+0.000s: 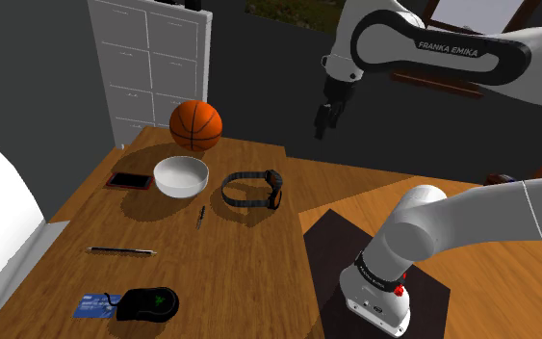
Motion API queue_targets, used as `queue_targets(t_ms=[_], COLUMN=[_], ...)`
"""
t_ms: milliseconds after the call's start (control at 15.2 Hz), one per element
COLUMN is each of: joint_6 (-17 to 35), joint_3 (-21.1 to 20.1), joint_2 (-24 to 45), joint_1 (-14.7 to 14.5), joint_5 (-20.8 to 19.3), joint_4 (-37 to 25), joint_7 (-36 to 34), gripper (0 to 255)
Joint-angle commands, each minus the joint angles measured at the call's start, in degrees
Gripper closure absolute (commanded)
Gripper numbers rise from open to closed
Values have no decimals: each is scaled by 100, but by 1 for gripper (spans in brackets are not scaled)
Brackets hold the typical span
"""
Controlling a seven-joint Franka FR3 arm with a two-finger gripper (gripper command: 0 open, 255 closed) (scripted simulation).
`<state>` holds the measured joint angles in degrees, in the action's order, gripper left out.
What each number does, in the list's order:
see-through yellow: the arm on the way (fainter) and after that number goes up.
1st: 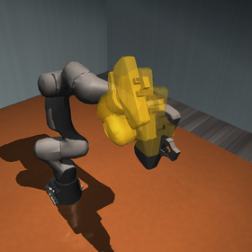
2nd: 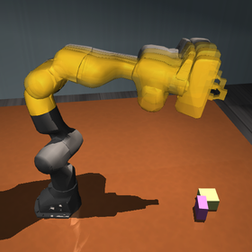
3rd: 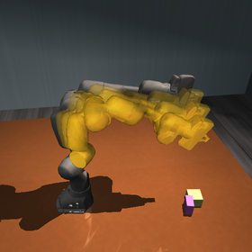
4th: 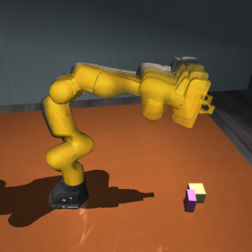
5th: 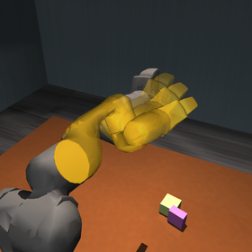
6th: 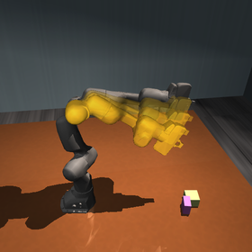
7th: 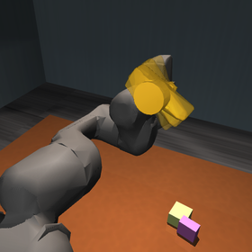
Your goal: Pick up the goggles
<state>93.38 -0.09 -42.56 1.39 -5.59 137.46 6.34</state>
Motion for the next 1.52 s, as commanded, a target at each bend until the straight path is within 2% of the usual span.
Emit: queue_targets(t_ms=[0, 726, 1452], joint_6=[0, 1931, 3551], joint_3=[0, -308, -608], joint_2=[0, 1721, 4052], joint_1=[0, -210, -357], joint_5=[0, 134, -9], joint_4=[0, 450, -16], joint_7=[0, -365, -792], gripper=[0, 0, 0])
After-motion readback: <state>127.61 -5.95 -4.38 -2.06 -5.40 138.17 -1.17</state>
